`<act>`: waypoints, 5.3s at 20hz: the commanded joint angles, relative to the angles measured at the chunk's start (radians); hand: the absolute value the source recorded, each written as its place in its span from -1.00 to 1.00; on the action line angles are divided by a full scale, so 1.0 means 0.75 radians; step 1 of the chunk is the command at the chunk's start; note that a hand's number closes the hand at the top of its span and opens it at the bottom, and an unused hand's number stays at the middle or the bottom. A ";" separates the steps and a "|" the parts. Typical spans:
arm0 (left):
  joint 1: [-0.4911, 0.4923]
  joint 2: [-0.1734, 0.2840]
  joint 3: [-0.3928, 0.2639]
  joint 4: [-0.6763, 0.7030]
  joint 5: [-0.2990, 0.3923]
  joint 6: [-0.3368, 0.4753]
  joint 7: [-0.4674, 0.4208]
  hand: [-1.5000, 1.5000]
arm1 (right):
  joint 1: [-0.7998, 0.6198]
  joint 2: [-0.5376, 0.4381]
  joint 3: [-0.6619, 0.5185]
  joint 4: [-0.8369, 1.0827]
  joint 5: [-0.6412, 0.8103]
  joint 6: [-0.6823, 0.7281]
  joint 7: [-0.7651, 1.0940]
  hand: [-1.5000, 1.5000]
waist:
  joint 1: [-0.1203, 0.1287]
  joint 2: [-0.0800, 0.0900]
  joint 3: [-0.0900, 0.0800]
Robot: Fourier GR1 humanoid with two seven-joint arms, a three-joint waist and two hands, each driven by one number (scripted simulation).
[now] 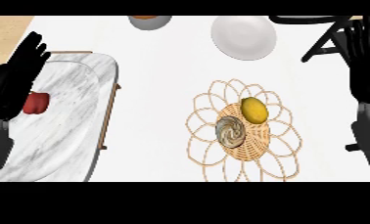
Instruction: Pick the lemon from the placemat and place it in the tiered shelf
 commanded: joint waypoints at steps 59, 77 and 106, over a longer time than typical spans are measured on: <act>0.234 -0.365 -0.080 0.221 -0.098 -0.005 0.122 0.00 | -0.099 -0.222 0.615 -0.418 0.752 0.465 1.433 -1.00 | 0.043 0.011 -0.025; 0.262 -0.364 -0.030 0.176 -0.137 -0.056 0.140 0.00 | -0.092 0.025 0.673 -0.163 1.084 0.406 1.416 -1.00 | 0.056 0.012 -0.024; 0.223 -0.440 0.022 0.279 -0.225 -0.078 0.105 0.00 | 0.020 0.240 0.718 0.078 1.314 0.361 0.821 1.00 | 0.036 0.014 -0.025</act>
